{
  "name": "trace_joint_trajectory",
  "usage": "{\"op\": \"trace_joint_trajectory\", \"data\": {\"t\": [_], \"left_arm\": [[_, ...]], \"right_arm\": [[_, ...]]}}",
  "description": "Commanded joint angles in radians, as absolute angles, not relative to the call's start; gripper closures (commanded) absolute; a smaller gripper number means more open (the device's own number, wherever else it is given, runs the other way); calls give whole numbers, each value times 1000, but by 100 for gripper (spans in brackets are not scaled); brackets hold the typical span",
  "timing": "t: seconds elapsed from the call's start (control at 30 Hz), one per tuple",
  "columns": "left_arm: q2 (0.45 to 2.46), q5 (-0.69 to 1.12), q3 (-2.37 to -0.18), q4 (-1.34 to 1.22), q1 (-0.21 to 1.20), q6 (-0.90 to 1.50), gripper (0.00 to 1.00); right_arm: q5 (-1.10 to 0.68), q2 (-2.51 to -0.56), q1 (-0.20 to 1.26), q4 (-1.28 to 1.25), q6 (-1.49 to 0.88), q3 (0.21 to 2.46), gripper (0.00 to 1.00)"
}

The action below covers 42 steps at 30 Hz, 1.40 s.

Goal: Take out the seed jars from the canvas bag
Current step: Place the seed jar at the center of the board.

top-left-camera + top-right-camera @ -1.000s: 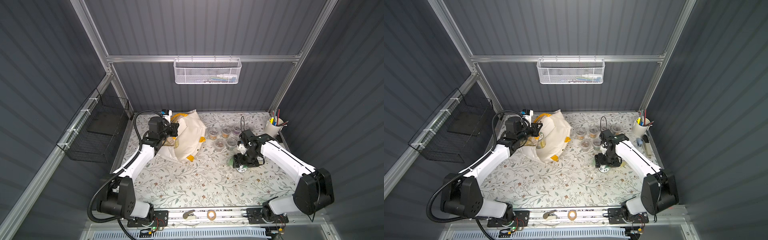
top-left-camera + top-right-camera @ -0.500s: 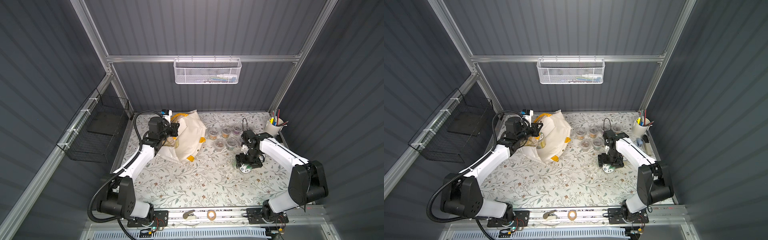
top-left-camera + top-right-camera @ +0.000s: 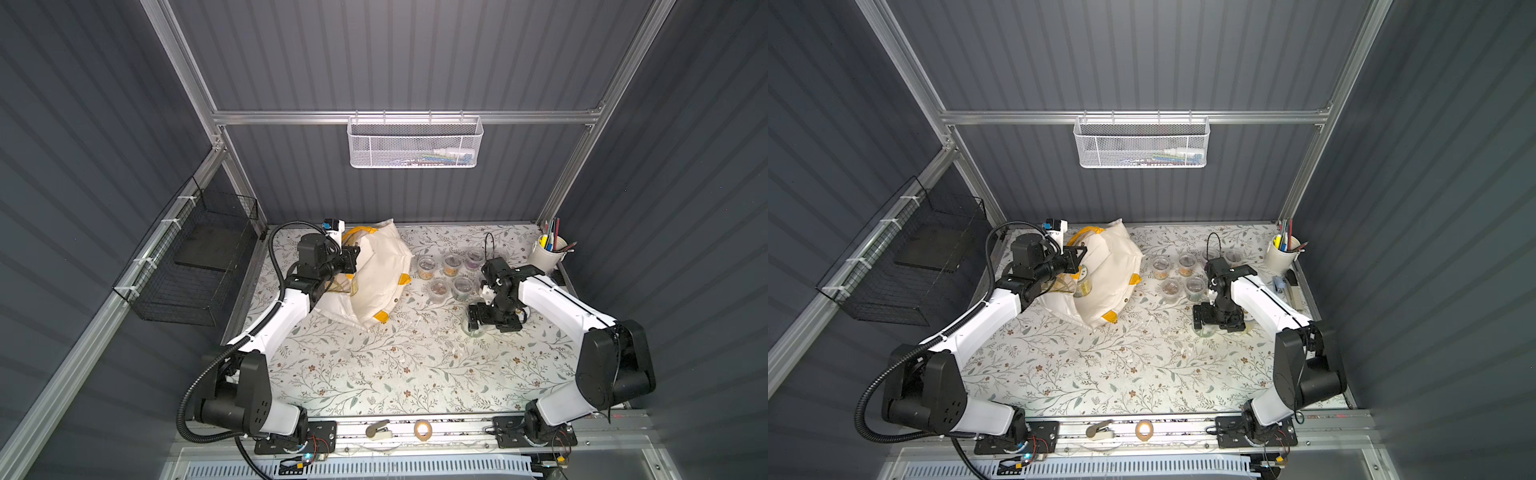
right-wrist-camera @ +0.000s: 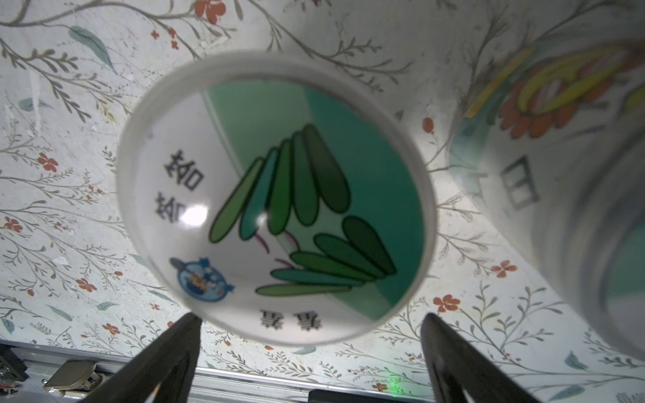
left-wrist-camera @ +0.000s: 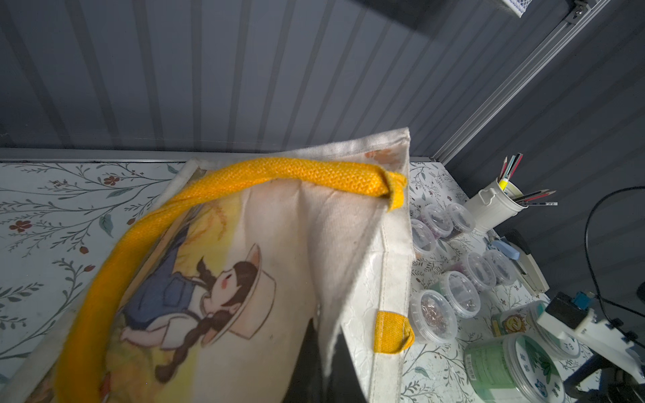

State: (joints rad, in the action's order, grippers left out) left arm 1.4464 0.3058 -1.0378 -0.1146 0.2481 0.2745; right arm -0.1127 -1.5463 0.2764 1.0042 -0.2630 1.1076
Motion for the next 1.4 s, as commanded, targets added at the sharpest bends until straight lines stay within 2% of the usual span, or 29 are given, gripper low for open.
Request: {"op": "trace_joint_trajectory", "data": {"t": [0.0,0.4,0.63,0.8,1.13,1.37], "left_arm": [[1459,322,-1053,-114,247,289,100],[1457,322,-1056,-109,247,292,100],[1450,316,-1056,-95,247,281,100],[1453,316,-1057,-94,247,282,100],[1447,307,-1090,-55,247,278,100],[1431,287,-1113,-12,247,259,100]], "right_arm": [[-143,-1564,273,981,-272,1135,3],[-73,-1664,268,903,-298,1164,9],[-61,-1659,240,870,-327,1157,11],[-161,-1568,244,804,-335,1145,1],[-230,-1321,289,691,-318,1181,1],[-247,-1323,440,552,-262,1237,1]]}}
